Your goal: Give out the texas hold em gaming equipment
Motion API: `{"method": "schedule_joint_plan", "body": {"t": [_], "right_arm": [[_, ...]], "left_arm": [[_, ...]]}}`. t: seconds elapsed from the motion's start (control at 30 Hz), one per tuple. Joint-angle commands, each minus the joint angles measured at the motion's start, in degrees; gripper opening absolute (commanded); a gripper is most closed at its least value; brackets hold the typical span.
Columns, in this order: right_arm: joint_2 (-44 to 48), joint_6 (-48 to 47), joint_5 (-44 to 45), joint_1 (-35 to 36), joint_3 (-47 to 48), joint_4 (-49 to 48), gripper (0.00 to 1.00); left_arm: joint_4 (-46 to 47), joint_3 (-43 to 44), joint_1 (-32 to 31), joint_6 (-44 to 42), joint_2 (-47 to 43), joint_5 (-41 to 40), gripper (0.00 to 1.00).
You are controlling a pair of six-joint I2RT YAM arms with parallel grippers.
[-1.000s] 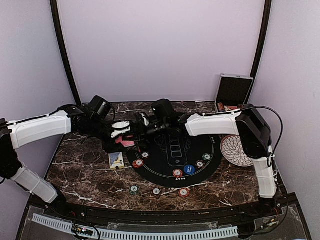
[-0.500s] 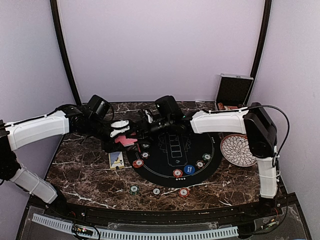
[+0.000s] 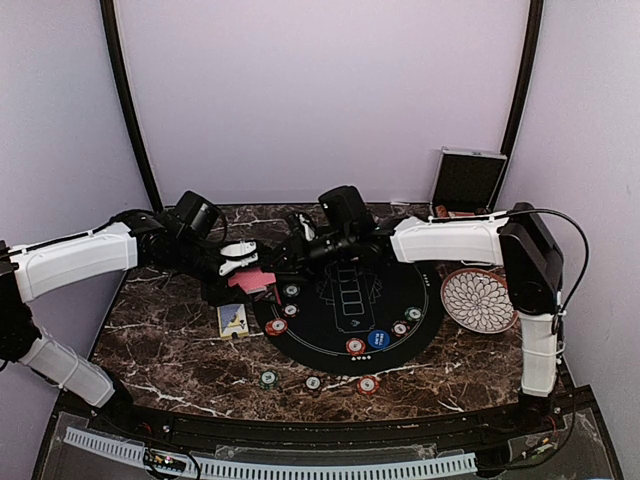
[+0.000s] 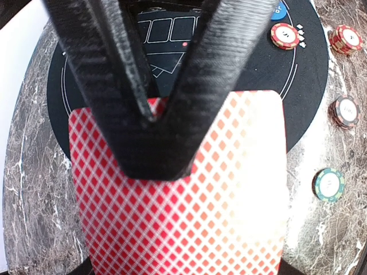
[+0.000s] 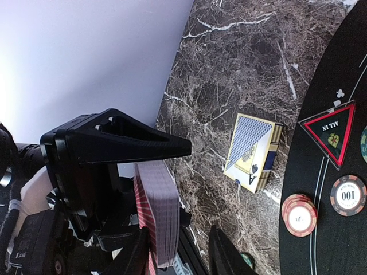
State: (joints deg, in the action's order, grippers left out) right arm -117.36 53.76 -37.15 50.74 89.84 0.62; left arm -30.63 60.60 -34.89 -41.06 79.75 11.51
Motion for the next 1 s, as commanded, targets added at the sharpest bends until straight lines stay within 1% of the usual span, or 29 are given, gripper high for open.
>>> {"method": "schedule_joint_plan", "body": {"t": [0.0,0.17,0.33,0.57,0.97], "right_arm": [[2.54,0.91,0.17,-0.38,-0.96,-2.70,0.35],[1.90,2.58,-1.02,-0.07,-1.68,-5.27,0.31],[1.63,3.30,-1.54,0.06,-1.60,-6.00,0.24],[-0.07,4.23,-3.37,0.61,-1.09,-7.20,0.24],[-1.74,4.62,-5.10,0.63,-1.56,-7.96,0.17]], "left_arm": [[-1.02,-0.10,0.07,0.91,-1.10,0.15,0.32],[-1.59,0.28,0.02,1.23,-0.32,0.08,0.32],[-2.13,0.16,0.10,0.92,0.46,-0.44,0.32],[-3.16,1.34,0.08,1.57,1.80,-0.29,0.31],[-3.87,2.70,0.10,2.20,2.29,-0.34,0.27]]}}
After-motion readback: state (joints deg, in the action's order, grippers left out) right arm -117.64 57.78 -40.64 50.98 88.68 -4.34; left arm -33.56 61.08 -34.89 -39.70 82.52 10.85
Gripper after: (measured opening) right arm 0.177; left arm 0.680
